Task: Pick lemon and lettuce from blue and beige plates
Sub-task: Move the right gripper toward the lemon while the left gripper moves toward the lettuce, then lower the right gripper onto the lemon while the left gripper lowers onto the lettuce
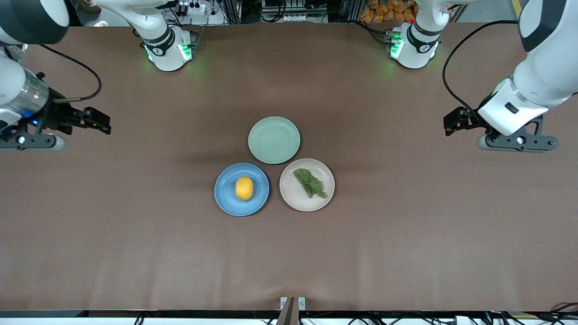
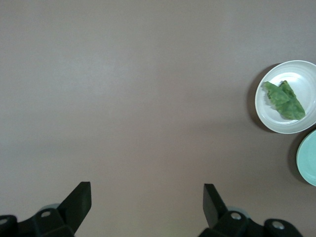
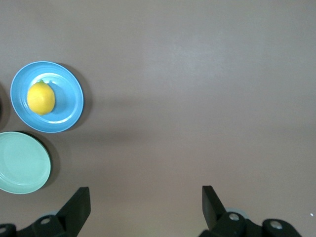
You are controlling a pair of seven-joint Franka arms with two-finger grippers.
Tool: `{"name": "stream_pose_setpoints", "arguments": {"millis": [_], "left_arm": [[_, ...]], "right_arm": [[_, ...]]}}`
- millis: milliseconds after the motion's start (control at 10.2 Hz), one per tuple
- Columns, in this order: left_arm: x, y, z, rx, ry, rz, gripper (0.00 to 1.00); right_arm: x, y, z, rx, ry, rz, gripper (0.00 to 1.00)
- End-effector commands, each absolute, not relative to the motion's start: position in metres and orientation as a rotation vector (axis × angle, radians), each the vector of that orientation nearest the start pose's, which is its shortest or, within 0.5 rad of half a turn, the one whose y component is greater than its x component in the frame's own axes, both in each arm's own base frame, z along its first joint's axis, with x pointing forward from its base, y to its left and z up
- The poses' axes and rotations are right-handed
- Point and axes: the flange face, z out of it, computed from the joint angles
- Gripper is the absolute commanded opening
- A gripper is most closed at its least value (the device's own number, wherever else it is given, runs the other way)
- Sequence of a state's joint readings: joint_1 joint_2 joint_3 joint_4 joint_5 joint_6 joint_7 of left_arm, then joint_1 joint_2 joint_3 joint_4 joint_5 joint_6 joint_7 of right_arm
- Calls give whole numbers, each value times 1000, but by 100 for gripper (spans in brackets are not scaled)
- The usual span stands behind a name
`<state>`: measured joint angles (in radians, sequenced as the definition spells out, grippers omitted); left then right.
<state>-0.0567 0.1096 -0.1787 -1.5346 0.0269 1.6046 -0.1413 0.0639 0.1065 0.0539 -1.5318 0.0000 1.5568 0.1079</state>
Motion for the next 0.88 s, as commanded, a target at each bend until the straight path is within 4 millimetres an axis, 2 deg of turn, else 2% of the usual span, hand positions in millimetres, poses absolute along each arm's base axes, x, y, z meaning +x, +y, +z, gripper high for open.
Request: {"name": "stream_pose_setpoints", "arguments": {"millis": [0,98,391,489,586,684,782], "left_arm": [[574,-159,574,-3118,89,47,100],[576,-181,562,-3111,55,47,100],[591,-212,521,-3125,94,49,100],[589,-236,509,-3127,95,52,100],[588,-254,496,-3130,36,51,100],[587,-275,480,-3130,12,56,100],[587,-291,462,-3128,8,53,100]], "right_arm": [[603,104,540,-3095,80,124,100],[613,136,513,-3093,163,121,100],[633,224,418,-3074,187,122,100],[636,248,391,-3062,195,104,100],[632,280,364,-3061,205,95,100],[628,303,336,-3063,235,95,100],[626,316,314,-3062,223,94,100]]}}
